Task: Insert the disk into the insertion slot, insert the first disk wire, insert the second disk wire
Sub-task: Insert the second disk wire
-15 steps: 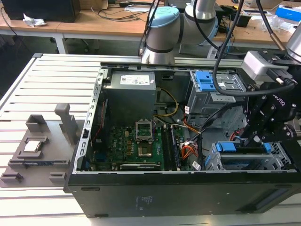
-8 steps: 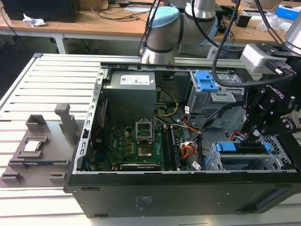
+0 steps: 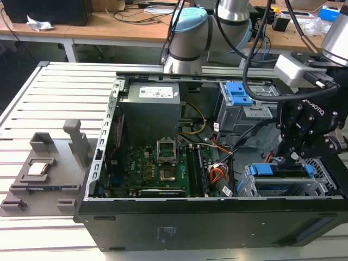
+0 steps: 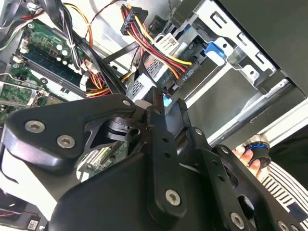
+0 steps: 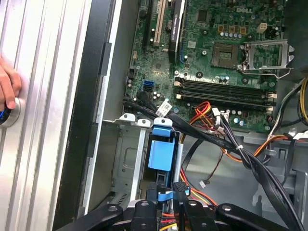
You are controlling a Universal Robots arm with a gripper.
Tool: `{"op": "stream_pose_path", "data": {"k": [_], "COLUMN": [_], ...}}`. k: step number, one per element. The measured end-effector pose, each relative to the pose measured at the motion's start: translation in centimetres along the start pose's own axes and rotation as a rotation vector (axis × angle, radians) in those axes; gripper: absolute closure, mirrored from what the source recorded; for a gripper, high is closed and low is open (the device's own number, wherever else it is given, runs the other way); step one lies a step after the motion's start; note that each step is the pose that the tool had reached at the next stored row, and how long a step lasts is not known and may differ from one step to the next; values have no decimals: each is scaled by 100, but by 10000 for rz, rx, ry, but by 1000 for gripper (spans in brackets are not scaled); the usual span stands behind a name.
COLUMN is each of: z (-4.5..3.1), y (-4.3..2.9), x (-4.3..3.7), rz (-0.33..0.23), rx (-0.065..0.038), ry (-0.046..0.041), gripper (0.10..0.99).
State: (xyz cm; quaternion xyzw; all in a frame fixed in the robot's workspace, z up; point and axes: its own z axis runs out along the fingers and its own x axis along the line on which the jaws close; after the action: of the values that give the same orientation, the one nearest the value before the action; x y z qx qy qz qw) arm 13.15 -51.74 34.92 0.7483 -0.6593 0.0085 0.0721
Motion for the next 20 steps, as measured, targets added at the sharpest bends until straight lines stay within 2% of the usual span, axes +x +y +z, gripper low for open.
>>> {"op": "stream_pose_path", "data": {"k": [4, 9, 13, 15, 18, 20], "z": [56, 81, 81, 81, 81, 56], "y": [0, -2, -2, -2, -2, 1], "x": [-7, -9, -10, -10, -10, -6], "rz": [-21, -58, -60, -61, -63, -64], "rx": [-4, -19, -20, -20, -19, -12], "ry": [55, 222, 221, 222, 221, 166], "gripper": [804, 804, 804, 941, 941, 941]}}
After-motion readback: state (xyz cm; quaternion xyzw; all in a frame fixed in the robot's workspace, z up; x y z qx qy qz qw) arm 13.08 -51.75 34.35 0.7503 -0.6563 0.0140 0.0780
